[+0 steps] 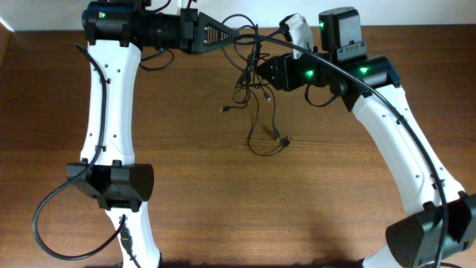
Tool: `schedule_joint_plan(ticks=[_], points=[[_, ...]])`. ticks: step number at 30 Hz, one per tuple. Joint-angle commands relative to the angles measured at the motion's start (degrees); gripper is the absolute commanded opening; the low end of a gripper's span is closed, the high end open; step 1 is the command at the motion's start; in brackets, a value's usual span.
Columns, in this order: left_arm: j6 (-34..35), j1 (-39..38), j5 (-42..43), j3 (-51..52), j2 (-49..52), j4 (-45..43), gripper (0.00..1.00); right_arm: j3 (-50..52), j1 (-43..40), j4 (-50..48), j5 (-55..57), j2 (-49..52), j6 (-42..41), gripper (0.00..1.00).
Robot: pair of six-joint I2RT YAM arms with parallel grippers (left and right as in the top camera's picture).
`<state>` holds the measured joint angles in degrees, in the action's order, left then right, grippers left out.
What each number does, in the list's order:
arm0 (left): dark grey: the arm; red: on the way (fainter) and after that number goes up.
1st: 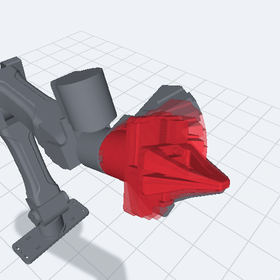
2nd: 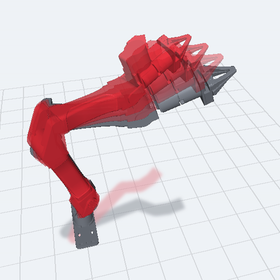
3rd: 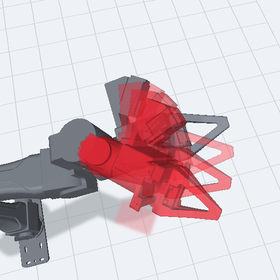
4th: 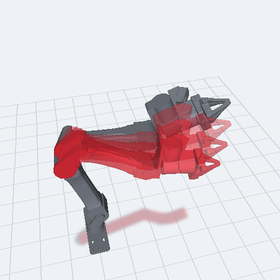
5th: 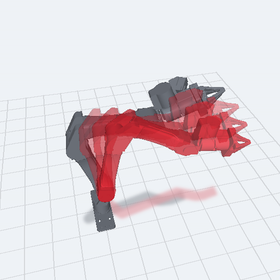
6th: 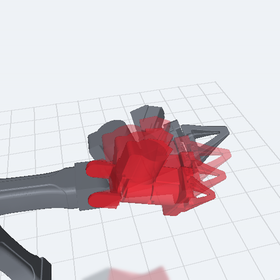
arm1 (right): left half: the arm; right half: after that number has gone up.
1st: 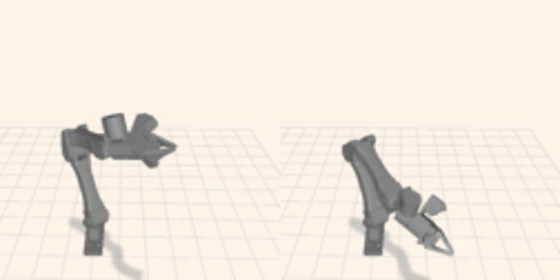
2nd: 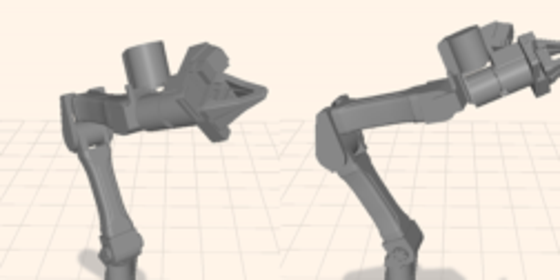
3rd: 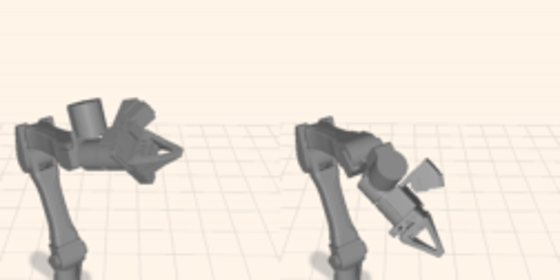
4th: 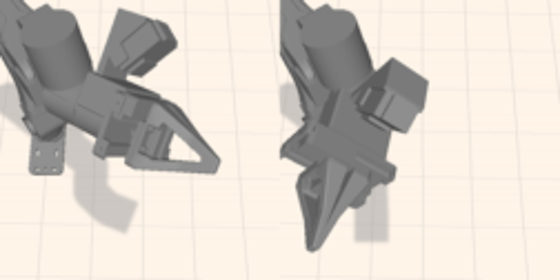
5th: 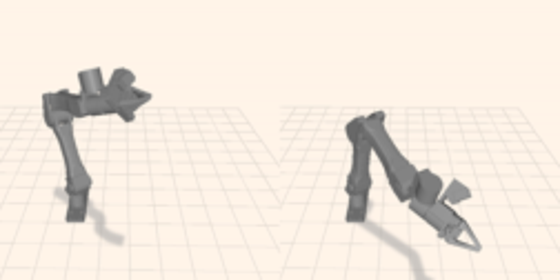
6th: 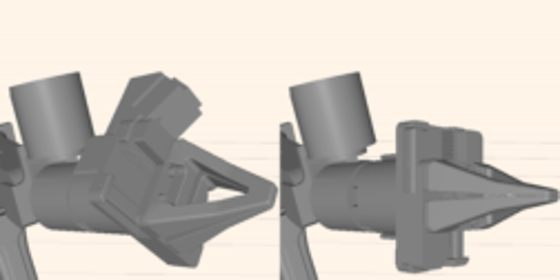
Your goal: Untangle cables
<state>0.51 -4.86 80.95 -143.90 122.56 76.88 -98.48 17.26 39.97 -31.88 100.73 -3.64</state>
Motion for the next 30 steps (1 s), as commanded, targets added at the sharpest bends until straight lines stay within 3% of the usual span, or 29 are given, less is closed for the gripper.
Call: schedule_joint_plan(ticks=[1, 2, 5, 8, 13, 17, 25, 28, 30], points=[[0.35, 0.7, 4.13, -0.81, -1.53, -0.17, 0.0, -0.85, 0.35, -1.25, 0.66, 0.92, 0.44, 0.15], [0.35, 0.92, 3.08, -0.81, -1.53, -0.15, 0.0, -0.85, 0.02, -1.22, 0.66, 0.42, 0.22, 0.04], [0.37, 1.73, -22.34, -0.79, -1.51, 0.37, 0.0, -0.87, -3.21, 0.39, 0.59, -4.85, -2.84, 0.04], [0.37, 1.7, -38.45, -0.52, -1.51, 1.88, 0.0, -0.87, -6.1, 2.86, 0.46, -11.76, -2.95, 0.04], [0.37, 1.66, -55.12, -0.52, -1.51, 4.42, 0.0, -0.87, -10.78, 5.31, 0.48, -21.11, -5.97, 0.04], [0.39, 1.66, -69.37, -0.5, -1.51, 7.02, 0.01, -0.85, -20.39, 7.15, 0.44, -26.6, -12.81, 0.04], [3.17, 1.66, -80.11, -0.46, -1.44, 7.26, 0.02, -0.85, -46.71, 17.33, -7.61, -26.23, -19.39, 0.04], [3.32, 1.66, -77.55, -0.46, -1.4, 7.23, 0.0, -0.85, -50.25, 20.72, -13.0, -23.34, -17.35, 0.04], [0.17, 1.53, -69.09, -0.46, -1.4, 7.15, 0.0, -0.85, -47.43, 22.53, -15.54, -21.09, -13.29, 0.04]])
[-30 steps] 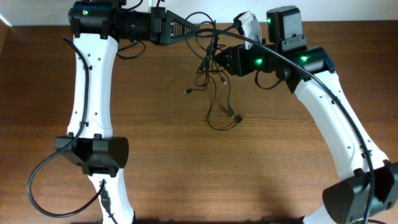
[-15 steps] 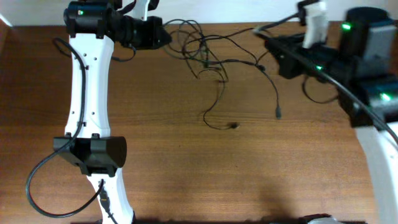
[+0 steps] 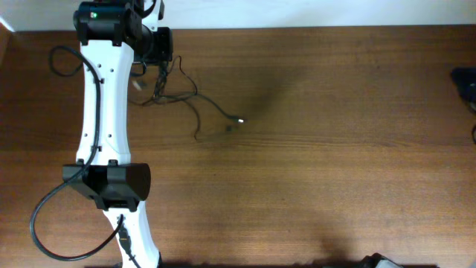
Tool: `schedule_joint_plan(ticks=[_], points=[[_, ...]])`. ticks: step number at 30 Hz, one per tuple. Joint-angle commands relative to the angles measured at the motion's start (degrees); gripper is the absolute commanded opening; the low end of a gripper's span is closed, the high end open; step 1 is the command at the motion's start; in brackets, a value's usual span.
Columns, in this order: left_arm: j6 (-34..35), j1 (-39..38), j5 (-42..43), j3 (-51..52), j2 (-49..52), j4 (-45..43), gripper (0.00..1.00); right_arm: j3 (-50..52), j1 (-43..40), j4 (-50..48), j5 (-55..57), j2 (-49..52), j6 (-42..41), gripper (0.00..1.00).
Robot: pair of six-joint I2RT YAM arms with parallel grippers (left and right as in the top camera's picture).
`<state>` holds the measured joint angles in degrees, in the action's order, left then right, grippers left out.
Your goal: Untangle cables
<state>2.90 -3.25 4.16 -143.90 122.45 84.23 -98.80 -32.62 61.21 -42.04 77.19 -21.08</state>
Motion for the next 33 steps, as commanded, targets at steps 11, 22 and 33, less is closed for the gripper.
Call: schedule_joint_plan(ticks=[11, 22, 33], points=[[-17.09, -3.28, 52.87, -0.48, -1.29, -2.54, 0.0, -0.52, 42.91, -11.98, -2.34, 23.08, -11.89, 0.63], [-6.56, -8.44, 36.83, -0.48, -1.29, -6.27, 0.0, 0.02, 47.56, -17.29, 6.21, 29.05, -22.64, 0.61], [0.81, -9.66, 33.75, -0.48, -1.29, -5.9, 0.0, 2.27, 48.11, -19.78, 9.29, 30.38, -22.53, 0.6]])
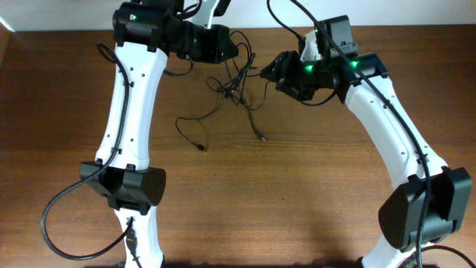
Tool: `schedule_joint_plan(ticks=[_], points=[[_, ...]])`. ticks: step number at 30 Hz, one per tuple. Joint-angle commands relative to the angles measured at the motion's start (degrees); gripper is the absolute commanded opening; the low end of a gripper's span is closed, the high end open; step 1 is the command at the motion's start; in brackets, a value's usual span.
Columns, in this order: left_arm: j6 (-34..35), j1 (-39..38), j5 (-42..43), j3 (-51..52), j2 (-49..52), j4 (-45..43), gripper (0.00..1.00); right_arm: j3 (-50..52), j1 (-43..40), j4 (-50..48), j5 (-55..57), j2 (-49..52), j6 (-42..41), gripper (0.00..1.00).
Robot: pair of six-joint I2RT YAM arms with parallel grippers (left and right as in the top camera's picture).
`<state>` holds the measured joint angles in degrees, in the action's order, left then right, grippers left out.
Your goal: Untangle cables
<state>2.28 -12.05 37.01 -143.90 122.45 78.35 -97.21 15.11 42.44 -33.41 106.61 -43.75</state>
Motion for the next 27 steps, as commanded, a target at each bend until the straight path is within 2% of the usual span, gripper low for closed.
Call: schedule_joint_plan(ticks=[1, 12, 16, 17, 19, 21, 23, 25, 26, 27], points=[[1.4, -1.99, 0.85, -0.48, -1.29, 0.13, 0.0, 0.68, 0.37, -2.75, -0.94, 1.03, -0.26, 0.6], [3.02, -4.09, 1.11, -0.48, -1.29, -1.53, 0.0, 0.68, 4.81, -5.03, -0.33, 3.52, -0.26, 0.55], [7.58, -4.09, 1.14, -0.48, -1.29, -4.17, 0.0, 0.68, 4.87, -5.11, 0.09, 4.55, -1.68, 0.54], [7.65, -4.17, 1.11, -0.48, -1.29, -4.63, 0.0, 0.68, 4.87, -5.18, -0.81, 5.16, -2.75, 0.5], [8.9, -4.2, 1.09, -0.48, -1.29, -5.95, 0.0, 0.68, 4.87, -5.22, -0.87, 5.31, -4.83, 0.32], [9.05, -4.2, 1.07, -0.48, -1.29, -6.03, 0.0, 0.68, 4.85, -5.42, -1.05, 5.31, -5.2, 0.22], [9.05, -4.2, 1.05, -0.48, -1.29, -6.36, 0.0, 0.68, 4.74, -5.42, -2.16, 5.31, -4.9, 0.06], [9.05, -3.82, 0.44, -0.48, -1.29, -6.45, 0.0, 0.68, 4.74, -5.44, -3.69, 5.31, -3.17, 0.05], [9.03, -3.76, 0.39, -0.48, -1.29, -6.97, 0.0, 0.68, 4.76, -5.29, -5.95, 5.31, -0.61, 0.24], [9.03, -3.76, 0.42, -0.48, -1.29, -7.19, 0.0, 0.68, 4.74, -5.31, -7.72, 5.31, 1.62, 0.33]])
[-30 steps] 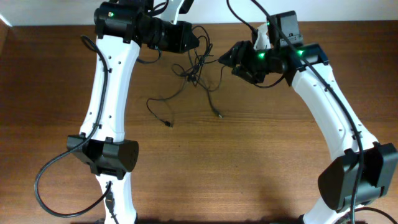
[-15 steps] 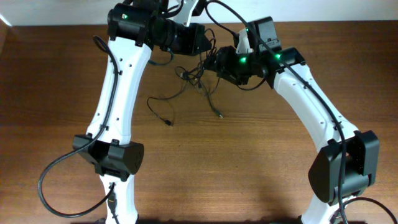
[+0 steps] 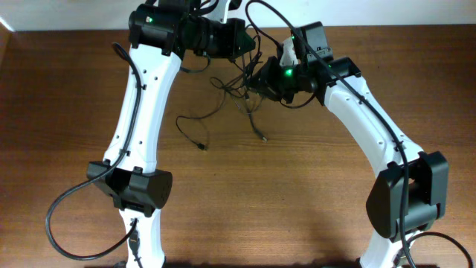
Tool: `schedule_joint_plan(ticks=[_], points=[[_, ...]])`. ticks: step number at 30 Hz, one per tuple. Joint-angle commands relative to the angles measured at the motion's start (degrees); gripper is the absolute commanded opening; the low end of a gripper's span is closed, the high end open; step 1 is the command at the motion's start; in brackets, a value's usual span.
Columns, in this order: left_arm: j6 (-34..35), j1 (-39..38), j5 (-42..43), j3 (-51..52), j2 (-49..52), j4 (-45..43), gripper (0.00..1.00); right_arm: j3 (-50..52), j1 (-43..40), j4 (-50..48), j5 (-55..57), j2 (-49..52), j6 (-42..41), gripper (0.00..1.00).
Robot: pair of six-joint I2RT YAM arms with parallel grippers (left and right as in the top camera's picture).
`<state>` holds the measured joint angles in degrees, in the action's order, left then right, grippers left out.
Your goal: Untangle cables
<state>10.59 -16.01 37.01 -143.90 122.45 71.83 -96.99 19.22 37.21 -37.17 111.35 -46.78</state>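
A tangle of thin black cables [image 3: 236, 83] sits at the back middle of the brown table [image 3: 297, 193]. Two loose plug ends trail toward me, one plug end [image 3: 202, 146] on the left and one plug end [image 3: 262, 138] on the right. My left gripper [image 3: 245, 42] reaches in from the left over the top of the tangle and looks shut on a cable strand. My right gripper [image 3: 257, 79] points left with its tips in the knot. Its jaws are too dark against the cables to read.
The left arm's base [image 3: 131, 192] stands at the front left and the right arm's base [image 3: 407, 199] at the front right. The arms' own thick black supply cables loop beside them. The table's back edge meets a white wall just behind the grippers.
My left gripper has moved a little to the right, and my right gripper has moved left and slightly toward me into the tangle. The two are closer together. The loose plug ends lie where they were.
At first both grippers were at the tangle at the back middle, with loops trailing toward the centre. Then the left arm stood far left with cables beside it, the right arm nearly out of view. Later both flanked the tangle again, and now they have closed in.
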Motion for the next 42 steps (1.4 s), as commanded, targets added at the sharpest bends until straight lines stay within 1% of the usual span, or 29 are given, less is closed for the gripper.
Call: schedule_joint_plan(ticks=[1, 4, 5, 6, 8, 9, 10, 11, 13, 14, 17, 19, 20, 21, 22, 23, 24, 25, 26, 27, 28, 29, 30, 31, 32, 34, 36, 39, 42], points=[[0.74, 0.2, -0.07, -0.48, -1.29, -0.7, 0.0, 0.46, 0.52, -0.15, -5.57, 0.57, 4.85, 0.39], [0.72, 0.2, -1.11, -0.48, -1.29, -0.66, 0.0, 0.46, -0.22, -0.22, -10.36, 0.57, 6.21, 0.42], [0.35, 0.2, 0.79, -0.48, -1.29, -0.66, 0.0, 0.46, -0.22, 0.07, -10.56, 0.57, 10.16, 0.42], [-2.8, 0.2, 5.05, -0.48, -1.29, -0.63, 0.0, 0.46, -0.2, -0.17, -14.27, 0.57, 18.16, 0.42], [-4.04, 1.14, 7.17, -0.48, -1.29, 0.24, 0.0, 0.46, -0.11, 2.1, -21.29, 0.57, 30.42, 0.42], [-4.04, 2.19, 7.21, -0.48, -1.29, 1.2, 0.0, 0.46, -0.35, 6.86, -21.07, 0.55, 36.89, 0.42], [-4.04, 3.52, 7.65, -0.48, -1.29, 2.43, 0.0, 0.46, -0.87, 12.46, -18.47, 0.55, 41.4, 0.42], [-4.04, 5.07, 10.08, -0.48, -1.29, 2.93, 0.0, 0.44, -0.96, 14.91, -13.07, 0.48, 42.34, 0.41], [-4.02, 7.65, 15.87, -0.48, -1.29, 3.28, 0.0, -0.13, -0.96, 13.53, -12.02, -0.11, 42.32, 0.41], [-4.04, 8.04, 16.87, -0.48, -1.29, 3.8, 0.0, -0.76, -0.96, 13.11, -12.04, -0.37, 42.32, 0.42], [-4.24, 8.04, 16.83, -0.48, -1.29, 5.46, 0.0, -5.99, -0.92, 10.78, -11.61, -0.46, 42.27, 0.42], [-5.14, 8.04, 16.63, -0.48, -1.29, 6.08, 0.0, -7.74, -0.98, 10.56, -11.61, -0.48, 38.25, 0.42], [-5.57, 8.04, 16.61, -0.48, -1.29, 6.38, 0.0, -8.28, -0.96, 10.6, -11.61, -0.57, 37.79, 0.47], [-6.21, 8.04, 16.63, -0.48, -1.29, 6.71, 0.0, -8.35, -0.96, 10.6, -11.61, -1.31, 40.76, 0.53], [-6.38, 8.04, 16.63, -0.48, -1.29, 7.17, 0.0, -8.37, -0.96, 10.58, -11.61, -1.95, 42.73, 0.56], [-6.43, 8.17, 16.63, -0.48, -1.29, 7.39, 0.0, -8.37, -0.92, 10.84, -11.39, -3.15, 44.89, 0.58], [-6.93, 8.22, 16.63, -0.48, -1.29, 7.41, 0.0, -8.37, -0.92, 11.54, -9.49, -3.91, 44.22, 0.57], [-7.48, 8.22, 16.65, -0.48, -1.29, 7.43, 0.0, -8.37, -0.98, 12.39, -5.46, -4.39, 40.5, 0.57], [-7.48, 8.2, 16.63, -0.48, -1.29, 7.43, 0.0, -8.35, -0.98, 13.77, -0.13, -4.55, 31.47, 0.55], [-7.65, 8.2, 16.59, -0.48, -1.29, 7.37, 0.0, -8.35, -0.85, 16.02, 3.45, -4.33, 18.99, 0.43], [-7.65, 8.2, 16.13, -0.48, -1.29, 7.37, 0.0, -8.35, -0.74, 15.96, 3.41, -4.15, 12.5, 0.43], [-7.65, 8.2, 15.47, -0.48, -1.29, 7.37, 0.0, -8.33, -0.74, 15.56, 3.41, -4.04, 5.99, 0.46], [-7.65, 8.2, 15.47, -0.48, -1.29, 7.37, 0.0, -8.33, -0.74, 15.3, 3.43, -3.8, -4.57, 0.52], [-7.65, 8.2, 15.47, -0.48, -1.29, 7.37, 0.0, -8.33, -0.46, 14.4, 3.41, -3.39, -10.62, 0.52], [-7.63, 8.17, 14.4, -0.48, -1.29, 7.37, 0.0, -8.33, 0.37, 11.3, 3.56, -2.21, -17.46, 0.52], [-7.63, 8.02, 13.94, -0.48, -1.29, 7.32, 0.0, -8.33, 1.99, 9.9, 3.39, -1.18, -23.78, 0.48], [-7.63, 8.02, 12.68, -0.48, -1.29, 7.32, 0.0, -8.31, 3.72, 8.9, 3.41, -1.03, -27.54, 0.46], [-7.63, 8.02, 12.66, -0.48, -1.29, 7.08, 0.0, -8.31, 6.29, 8.37, 6.1, -0.87, -29.55, 0.46], [-7.63, 7.91, 12.48, -0.48, -1.29, 6.86, 0.0, -8.31, 6.38, 8.07, 7.02, 0.9, -34.45, 0.45]])
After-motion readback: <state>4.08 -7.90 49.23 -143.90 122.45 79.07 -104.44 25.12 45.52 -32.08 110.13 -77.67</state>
